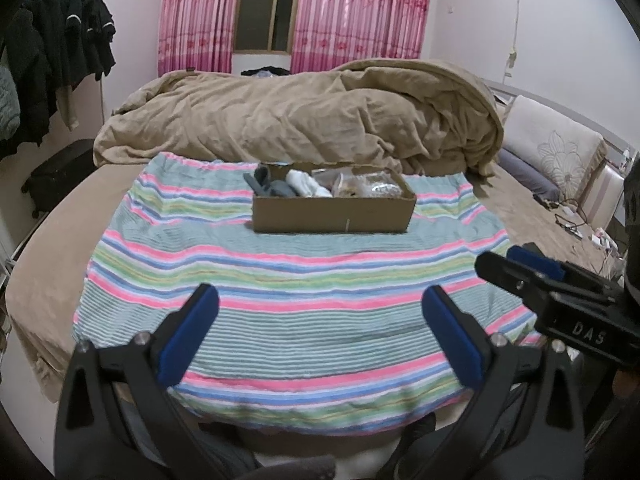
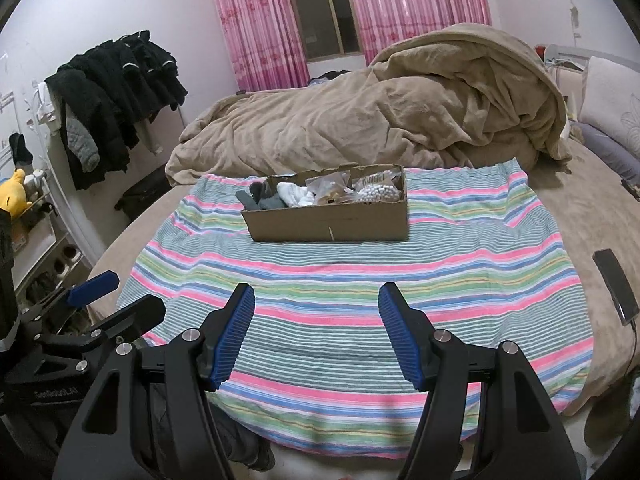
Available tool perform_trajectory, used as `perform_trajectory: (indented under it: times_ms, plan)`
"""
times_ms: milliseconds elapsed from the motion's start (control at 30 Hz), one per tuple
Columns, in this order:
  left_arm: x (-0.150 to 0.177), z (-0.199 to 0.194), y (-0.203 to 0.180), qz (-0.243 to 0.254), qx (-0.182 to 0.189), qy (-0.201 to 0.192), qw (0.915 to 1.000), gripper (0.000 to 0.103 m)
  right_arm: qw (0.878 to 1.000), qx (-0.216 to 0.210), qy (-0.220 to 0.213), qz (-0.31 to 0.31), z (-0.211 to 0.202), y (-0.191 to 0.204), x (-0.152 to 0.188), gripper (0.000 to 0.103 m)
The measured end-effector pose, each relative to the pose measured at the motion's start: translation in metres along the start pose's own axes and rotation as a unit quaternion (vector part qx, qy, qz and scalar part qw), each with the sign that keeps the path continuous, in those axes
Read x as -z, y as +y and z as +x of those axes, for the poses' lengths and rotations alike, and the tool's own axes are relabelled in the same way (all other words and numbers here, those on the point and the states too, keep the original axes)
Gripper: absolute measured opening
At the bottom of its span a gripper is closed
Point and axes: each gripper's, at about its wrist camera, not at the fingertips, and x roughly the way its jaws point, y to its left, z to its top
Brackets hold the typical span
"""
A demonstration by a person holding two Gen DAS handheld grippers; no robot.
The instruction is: Organize objects
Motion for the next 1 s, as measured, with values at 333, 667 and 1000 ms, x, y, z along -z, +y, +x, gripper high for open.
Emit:
perform_trajectory:
  times_ms: [333,667,1000]
  plan:
    - [0.0008,0.0007,0.0003,-0.003,-0.002,0.000,1.0000,0.102,1.000,0.005,0.001,-0.001,-0.0022,-0.0004,0.0020,0.068]
    - [0.0000,-0.0007,0.0033,-0.006,-0.002,-0.004,1.0000,0.102,1.000,0.008,0.001,-0.002,-0.0032,-0.0002,0.0025,0.068]
    - [0.0010,-0.0046,0.0034,-0.008,0.000,-0.006,0.9999,0.102,1.000,0.009,0.000,-0.004,-0.0060,-0.0017,-0.0002,0.068]
